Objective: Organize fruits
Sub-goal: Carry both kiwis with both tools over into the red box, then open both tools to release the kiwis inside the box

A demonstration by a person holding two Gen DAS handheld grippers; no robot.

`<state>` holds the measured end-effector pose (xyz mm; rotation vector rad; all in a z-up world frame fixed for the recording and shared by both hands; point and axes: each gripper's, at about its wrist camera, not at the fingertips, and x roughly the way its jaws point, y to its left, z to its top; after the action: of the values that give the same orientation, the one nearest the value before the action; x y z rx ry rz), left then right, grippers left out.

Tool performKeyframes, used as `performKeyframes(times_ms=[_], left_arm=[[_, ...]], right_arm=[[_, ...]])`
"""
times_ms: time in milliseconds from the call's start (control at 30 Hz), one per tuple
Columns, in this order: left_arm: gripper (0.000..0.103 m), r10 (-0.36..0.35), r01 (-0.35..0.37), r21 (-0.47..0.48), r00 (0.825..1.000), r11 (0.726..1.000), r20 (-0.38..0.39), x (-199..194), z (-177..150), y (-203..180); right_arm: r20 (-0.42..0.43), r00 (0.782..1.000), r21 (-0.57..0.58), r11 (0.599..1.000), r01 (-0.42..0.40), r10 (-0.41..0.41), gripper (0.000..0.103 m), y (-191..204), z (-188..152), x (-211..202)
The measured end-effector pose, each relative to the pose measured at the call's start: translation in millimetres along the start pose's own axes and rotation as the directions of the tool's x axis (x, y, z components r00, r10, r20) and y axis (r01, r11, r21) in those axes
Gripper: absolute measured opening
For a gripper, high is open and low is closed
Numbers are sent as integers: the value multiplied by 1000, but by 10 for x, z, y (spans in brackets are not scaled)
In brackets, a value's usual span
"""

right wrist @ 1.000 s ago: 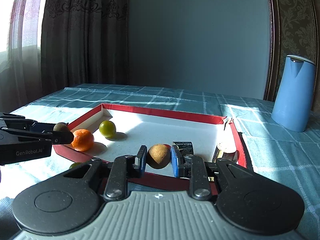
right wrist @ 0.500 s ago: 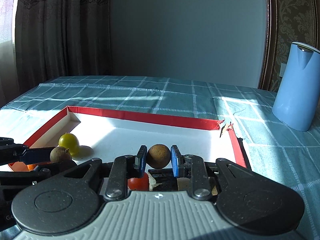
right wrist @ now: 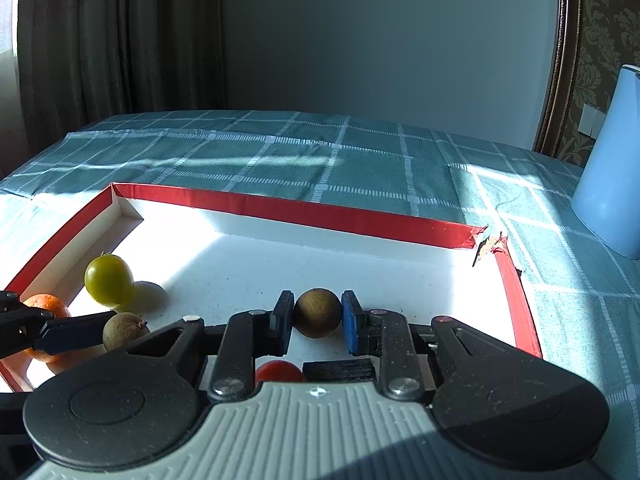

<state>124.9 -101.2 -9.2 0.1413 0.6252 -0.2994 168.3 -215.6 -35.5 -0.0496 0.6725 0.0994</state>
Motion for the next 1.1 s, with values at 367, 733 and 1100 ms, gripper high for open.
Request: performKeyframes(times_ms=[367,733,1100], left_arm=[[51,48,-52,58,996,997,76,-151,-74,-69],[68,62,-73,55,981,996,185,-493,-278,-22],[78,49,-32,-82,974,996,220,-776,-467,238]], right_arm=[[30,1000,36,999,3,-4,26,-79,-45,-102],[148,989,153,987,-48,25,26,-262,-194,-562],[216,974,210,971,-115,68,50,-327,-641,-1066]])
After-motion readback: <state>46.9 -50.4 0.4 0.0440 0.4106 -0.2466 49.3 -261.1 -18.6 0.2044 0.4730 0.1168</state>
